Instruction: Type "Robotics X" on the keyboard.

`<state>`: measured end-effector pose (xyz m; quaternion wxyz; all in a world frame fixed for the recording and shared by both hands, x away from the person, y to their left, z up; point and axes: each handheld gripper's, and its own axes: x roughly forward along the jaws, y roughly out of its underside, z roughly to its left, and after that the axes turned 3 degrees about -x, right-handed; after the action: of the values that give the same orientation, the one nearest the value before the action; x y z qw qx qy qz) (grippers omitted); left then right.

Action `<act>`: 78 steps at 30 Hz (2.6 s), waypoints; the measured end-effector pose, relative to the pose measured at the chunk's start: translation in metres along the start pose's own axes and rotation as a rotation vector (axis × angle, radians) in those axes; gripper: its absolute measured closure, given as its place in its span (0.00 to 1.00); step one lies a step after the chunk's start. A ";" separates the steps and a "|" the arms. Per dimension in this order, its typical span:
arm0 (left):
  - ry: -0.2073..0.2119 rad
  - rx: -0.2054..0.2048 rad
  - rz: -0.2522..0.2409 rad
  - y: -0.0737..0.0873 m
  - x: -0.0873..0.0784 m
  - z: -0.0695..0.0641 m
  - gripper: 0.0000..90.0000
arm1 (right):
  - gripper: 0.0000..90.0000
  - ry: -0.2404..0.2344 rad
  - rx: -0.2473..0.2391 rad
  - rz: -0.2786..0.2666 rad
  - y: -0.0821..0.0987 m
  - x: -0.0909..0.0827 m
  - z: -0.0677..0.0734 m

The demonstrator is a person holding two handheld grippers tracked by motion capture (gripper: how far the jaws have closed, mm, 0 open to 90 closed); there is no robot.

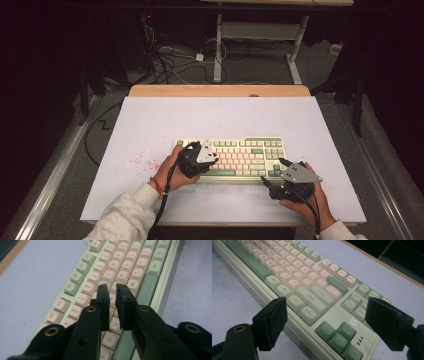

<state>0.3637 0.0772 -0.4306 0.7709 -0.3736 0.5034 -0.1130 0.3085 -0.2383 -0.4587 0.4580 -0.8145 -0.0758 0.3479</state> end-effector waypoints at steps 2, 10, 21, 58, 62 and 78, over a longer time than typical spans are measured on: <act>-0.023 -0.001 -0.023 0.002 -0.004 0.001 0.80 | 0.21 -0.002 -0.002 0.002 0.000 0.000 0.001; -0.093 0.025 -0.085 0.011 -0.020 0.001 0.56 | 0.21 0.006 0.001 -0.005 -0.001 -0.001 0.000; -0.151 -0.018 -0.113 0.030 -0.032 0.004 0.25 | 0.21 0.003 0.002 -0.005 -0.001 -0.002 -0.001; -0.255 -0.100 -0.042 0.102 -0.058 0.003 0.21 | 0.27 -0.021 0.035 -0.011 -0.002 -0.003 -0.003; -0.248 -0.113 -0.034 0.107 -0.057 0.002 0.19 | 0.29 -0.028 0.040 -0.011 -0.002 -0.003 -0.002; -0.244 -0.138 0.012 0.123 -0.061 -0.002 0.19 | 0.79 -0.143 0.009 -0.017 -0.023 -0.004 -0.013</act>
<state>0.3084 0.1951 -0.4741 0.7993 -0.4338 0.4149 -0.0273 0.3183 -0.2366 -0.4340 0.4580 -0.7849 -0.1136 0.4017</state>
